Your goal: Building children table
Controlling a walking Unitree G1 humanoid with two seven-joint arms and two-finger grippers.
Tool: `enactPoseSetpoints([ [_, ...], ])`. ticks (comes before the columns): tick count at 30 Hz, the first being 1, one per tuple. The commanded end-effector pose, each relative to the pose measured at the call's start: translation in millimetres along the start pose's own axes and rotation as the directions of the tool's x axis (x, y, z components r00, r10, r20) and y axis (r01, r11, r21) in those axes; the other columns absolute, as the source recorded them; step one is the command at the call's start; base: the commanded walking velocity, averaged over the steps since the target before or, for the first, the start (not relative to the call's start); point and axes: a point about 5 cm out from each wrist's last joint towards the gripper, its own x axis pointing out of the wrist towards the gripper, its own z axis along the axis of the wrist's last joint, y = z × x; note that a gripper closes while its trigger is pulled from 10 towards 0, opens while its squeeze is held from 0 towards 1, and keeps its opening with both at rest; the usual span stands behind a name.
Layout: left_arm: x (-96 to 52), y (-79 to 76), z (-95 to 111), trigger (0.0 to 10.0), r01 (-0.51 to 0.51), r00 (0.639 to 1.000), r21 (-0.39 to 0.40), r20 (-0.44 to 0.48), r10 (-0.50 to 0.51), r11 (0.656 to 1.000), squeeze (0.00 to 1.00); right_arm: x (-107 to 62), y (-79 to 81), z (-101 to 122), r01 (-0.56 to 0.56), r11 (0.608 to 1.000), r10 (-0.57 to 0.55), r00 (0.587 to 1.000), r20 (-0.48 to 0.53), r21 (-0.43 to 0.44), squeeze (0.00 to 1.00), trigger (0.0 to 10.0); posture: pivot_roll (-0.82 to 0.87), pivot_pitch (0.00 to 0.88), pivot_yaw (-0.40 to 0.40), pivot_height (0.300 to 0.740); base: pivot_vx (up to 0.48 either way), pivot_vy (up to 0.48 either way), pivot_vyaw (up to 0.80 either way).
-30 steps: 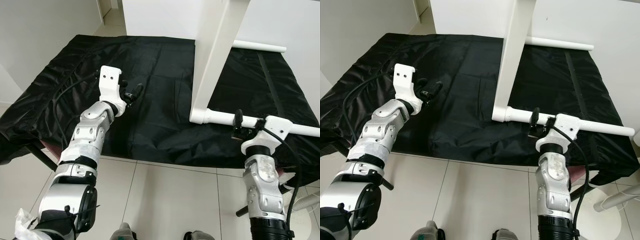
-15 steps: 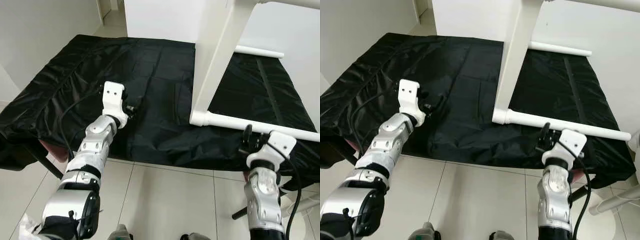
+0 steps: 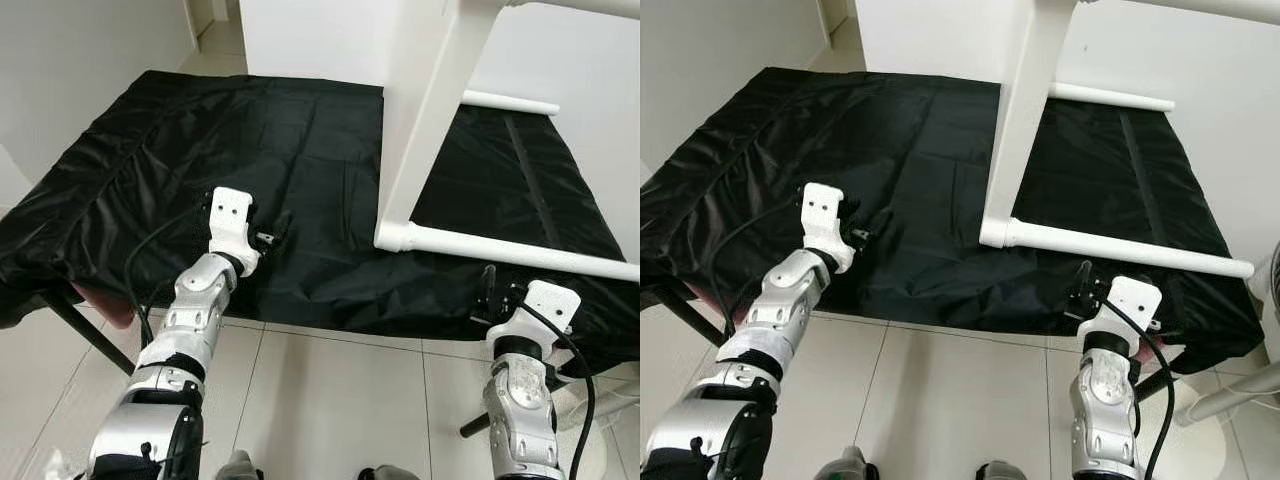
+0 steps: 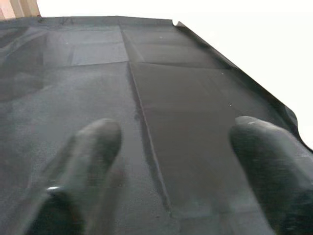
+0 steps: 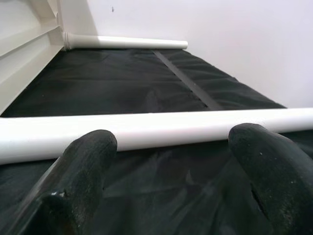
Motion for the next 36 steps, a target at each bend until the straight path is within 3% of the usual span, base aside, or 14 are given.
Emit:
enactPoseSetpoints([
  [1,1.0,5.2,5,10.0,-0.08,0.997,0.037,0.019,0.079,0.996,0.0,6.2,-0.5,4,-0.001,1.0,0.001,1.0,0.021,-0.012,0.0,10.0,0.02,0.0,-0.004,0.74,0.0,0.0,0.0],
  [18,10.6,9.5,24,10.0,-0.075,0.995,0.086,0.064,0.07,0.993,0.0,28.7,6.0,20,-0.008,0.999,0.013,0.994,0.107,-0.052,0.0,10.0,0.03,0.0,0.034,0.74,0.0,0.0,0.0],
  [36,11.1,1.9,24,10.0,-0.021,0.997,0.105,0.073,0.013,0.994,0.0,22.5,7.5,16,-0.023,0.997,0.03,0.995,0.099,-0.076,0.0,10.0,0.02,0.0,0.033,0.74,0.0,0.0,0.0],
])
